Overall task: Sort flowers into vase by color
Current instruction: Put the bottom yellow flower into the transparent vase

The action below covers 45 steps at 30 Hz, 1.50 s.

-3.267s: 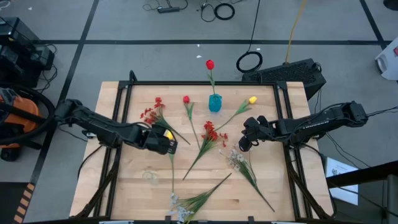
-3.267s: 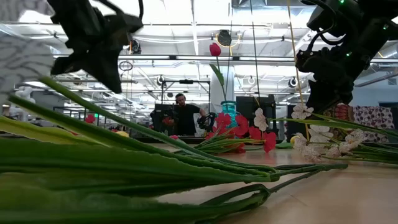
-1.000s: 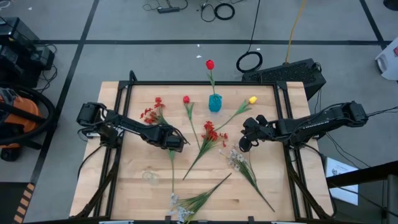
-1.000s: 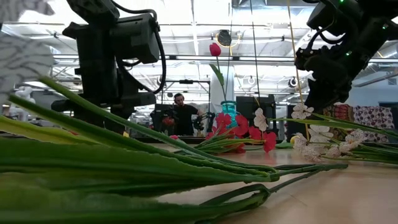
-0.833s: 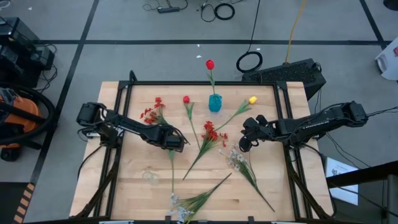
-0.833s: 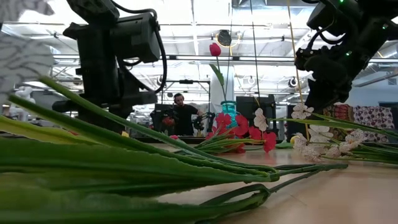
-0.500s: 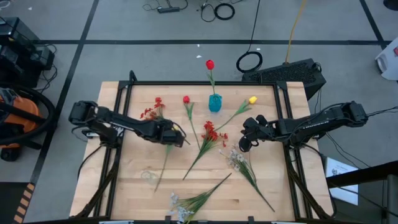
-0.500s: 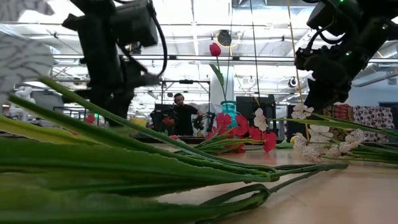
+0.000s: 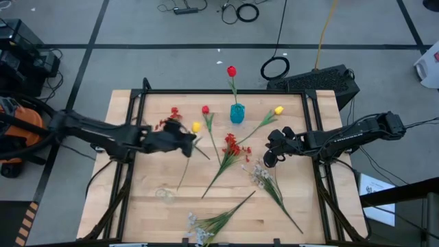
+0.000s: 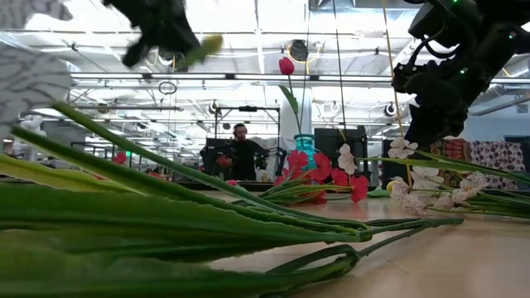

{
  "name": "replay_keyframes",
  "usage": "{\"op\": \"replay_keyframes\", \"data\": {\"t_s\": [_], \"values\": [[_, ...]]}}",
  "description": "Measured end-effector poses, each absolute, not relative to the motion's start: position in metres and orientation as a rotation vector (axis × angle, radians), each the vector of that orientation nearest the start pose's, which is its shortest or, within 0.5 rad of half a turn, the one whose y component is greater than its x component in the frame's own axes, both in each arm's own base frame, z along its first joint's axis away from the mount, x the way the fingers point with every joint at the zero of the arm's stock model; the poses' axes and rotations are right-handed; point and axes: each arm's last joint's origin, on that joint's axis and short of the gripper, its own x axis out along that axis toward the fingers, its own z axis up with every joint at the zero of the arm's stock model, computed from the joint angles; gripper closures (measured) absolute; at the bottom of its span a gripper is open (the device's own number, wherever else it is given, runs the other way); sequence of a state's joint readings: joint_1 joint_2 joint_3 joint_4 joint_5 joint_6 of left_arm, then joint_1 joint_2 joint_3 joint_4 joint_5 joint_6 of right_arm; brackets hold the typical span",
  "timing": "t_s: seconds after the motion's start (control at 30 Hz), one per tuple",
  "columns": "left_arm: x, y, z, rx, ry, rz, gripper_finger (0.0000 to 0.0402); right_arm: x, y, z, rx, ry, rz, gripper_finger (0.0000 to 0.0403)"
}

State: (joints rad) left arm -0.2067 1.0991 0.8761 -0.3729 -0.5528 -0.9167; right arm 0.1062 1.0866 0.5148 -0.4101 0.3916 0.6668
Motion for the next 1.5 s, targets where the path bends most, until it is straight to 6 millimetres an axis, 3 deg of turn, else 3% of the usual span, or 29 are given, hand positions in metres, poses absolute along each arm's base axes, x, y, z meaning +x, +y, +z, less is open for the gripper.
{"op": "replay_keyframes", "data": {"t_s": [0.27,0.43,0.67,0.97,1.2,1.5], "values": [[0.172,-0.064,0.34,-0.51,0.106,0.416,0.0396,0.188,0.009,0.177,0.374,0.816,-0.563,0.0399],[0.155,-0.082,0.361,-0.403,-0.015,0.318,0.0396,0.188,0.009,0.177,0.393,0.809,-0.574,0.0399],[0.136,-0.09,0.378,-0.351,-0.096,0.276,0.0396,0.19,0.009,0.178,0.402,0.786,-0.57,0.0399],[0.116,-0.104,0.381,-0.368,-0.084,0.161,0.0396,0.191,0.009,0.179,0.407,0.773,-0.566,0.0399],[0.112,-0.117,0.378,-0.348,-0.063,0.133,0.0396,0.191,0.009,0.179,0.419,0.77,-0.572,0.0399],[0.124,-0.146,0.35,-0.217,-0.001,0.226,0.0396,0.191,0.009,0.179,0.423,0.768,-0.574,0.0399]]}}
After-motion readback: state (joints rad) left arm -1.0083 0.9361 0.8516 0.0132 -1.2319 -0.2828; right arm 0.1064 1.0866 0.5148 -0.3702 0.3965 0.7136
